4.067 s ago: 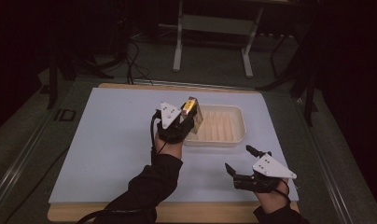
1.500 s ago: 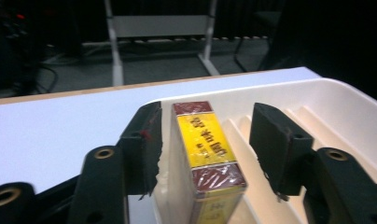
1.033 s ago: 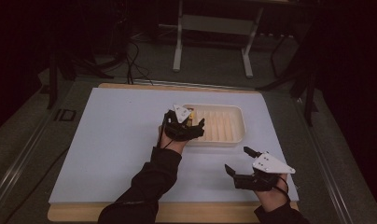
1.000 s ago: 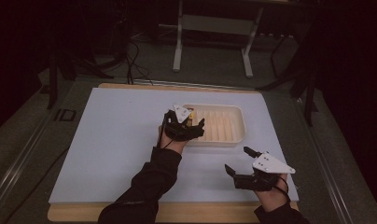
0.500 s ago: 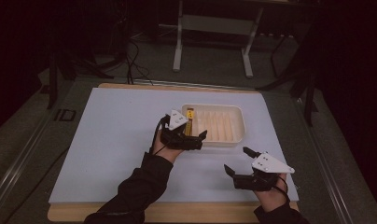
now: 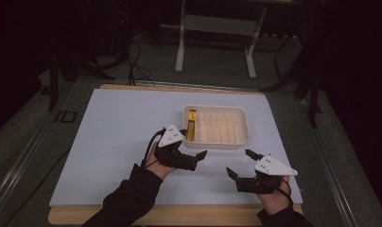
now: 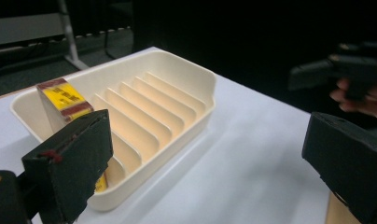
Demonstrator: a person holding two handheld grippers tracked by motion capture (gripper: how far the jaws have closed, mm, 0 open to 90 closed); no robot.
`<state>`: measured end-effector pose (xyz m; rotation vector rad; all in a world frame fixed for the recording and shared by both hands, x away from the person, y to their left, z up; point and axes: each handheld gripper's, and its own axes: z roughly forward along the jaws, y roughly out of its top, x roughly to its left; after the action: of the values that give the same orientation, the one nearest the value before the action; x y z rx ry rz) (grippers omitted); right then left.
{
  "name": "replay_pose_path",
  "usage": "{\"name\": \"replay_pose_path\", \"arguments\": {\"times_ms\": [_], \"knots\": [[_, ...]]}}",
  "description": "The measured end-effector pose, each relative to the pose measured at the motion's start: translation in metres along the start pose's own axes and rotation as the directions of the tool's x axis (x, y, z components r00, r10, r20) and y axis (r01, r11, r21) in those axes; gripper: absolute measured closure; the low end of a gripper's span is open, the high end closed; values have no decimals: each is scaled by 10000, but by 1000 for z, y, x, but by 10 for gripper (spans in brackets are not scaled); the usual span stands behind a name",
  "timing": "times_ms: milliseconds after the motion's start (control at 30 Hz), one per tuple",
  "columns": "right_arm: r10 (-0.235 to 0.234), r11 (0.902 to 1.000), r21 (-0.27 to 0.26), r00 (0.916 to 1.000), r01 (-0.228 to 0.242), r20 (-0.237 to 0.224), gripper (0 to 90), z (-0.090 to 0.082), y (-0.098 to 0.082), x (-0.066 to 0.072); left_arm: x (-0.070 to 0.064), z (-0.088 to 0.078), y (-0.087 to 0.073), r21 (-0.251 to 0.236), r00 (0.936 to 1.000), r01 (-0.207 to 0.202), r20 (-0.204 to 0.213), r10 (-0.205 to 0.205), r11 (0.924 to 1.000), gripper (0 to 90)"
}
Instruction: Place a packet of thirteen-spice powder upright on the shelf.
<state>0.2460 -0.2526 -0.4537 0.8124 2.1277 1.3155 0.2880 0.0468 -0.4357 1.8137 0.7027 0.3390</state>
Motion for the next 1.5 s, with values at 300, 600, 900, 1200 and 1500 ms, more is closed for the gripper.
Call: {"name": "replay_pose_path", "arguments": {"times_ms": [300,600,900,1200,1500], "knots": [[-88,9999,56,10000,88,-39,111,2,-1,2,-12,-14,-15,198,9967,-327,754,311,9993,26],[-124,9998,143,9998,127,-148,111,4,-2,4,-21,-25,-31,163,9873,-1021,1239,993,9946,26],[-137,9997,200,9996,142,-229,111,5,-4,4,-25,-27,-41,178,9777,-1248,1724,1199,9920,26],[-213,9993,300,9989,226,-408,111,6,-7,6,-21,-23,-59,307,9729,-1439,1874,1358,9891,26],[-203,9987,450,9981,229,-577,111,9,-9,6,-18,-22,-71,433,9700,-1767,1769,1666,9833,26]]}}
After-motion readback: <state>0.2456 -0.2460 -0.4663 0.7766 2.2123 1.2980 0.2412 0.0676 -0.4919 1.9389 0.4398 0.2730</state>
